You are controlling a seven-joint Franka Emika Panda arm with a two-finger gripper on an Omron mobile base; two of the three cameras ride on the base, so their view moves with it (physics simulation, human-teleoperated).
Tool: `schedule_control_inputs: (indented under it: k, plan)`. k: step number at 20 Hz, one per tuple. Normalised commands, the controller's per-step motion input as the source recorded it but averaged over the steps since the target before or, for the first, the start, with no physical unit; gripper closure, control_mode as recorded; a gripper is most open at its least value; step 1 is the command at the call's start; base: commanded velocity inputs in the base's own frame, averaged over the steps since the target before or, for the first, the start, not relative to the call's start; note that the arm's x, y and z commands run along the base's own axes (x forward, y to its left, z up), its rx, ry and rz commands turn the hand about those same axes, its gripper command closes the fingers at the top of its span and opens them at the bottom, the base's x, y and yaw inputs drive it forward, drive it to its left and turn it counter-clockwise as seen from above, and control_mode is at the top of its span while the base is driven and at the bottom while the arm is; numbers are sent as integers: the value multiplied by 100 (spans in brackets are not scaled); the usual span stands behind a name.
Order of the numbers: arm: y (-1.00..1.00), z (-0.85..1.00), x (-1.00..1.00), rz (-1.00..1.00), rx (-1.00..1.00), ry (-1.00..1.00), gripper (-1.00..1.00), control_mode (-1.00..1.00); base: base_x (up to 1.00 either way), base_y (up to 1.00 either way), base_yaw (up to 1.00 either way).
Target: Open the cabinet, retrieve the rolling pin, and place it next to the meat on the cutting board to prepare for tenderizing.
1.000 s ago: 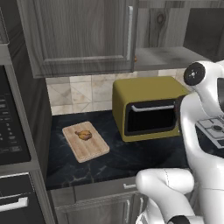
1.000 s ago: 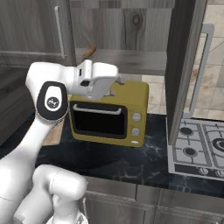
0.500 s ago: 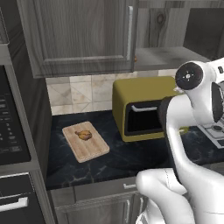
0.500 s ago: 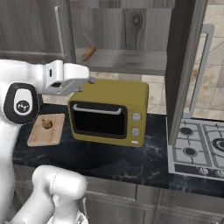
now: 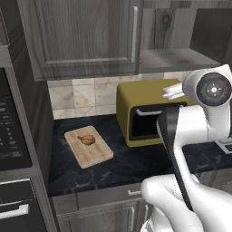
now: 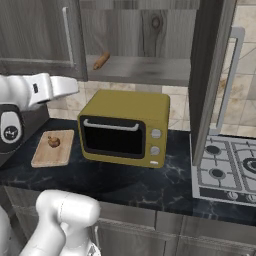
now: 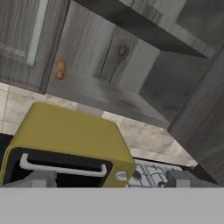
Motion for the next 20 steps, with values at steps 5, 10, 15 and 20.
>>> schedule_control_inputs:
  k: [5,10,15,20]
  plan:
    - [65,5,1,37,18,-11,-100,-100,0,0,0]
    - [48,26,24,35,22,-6,-100,-100,0,0,0]
    - [39,29,39,28,17,-5,-100,-100,0,0,0]
    - [28,19,25,11,6,-7,-100,-100,0,0,0]
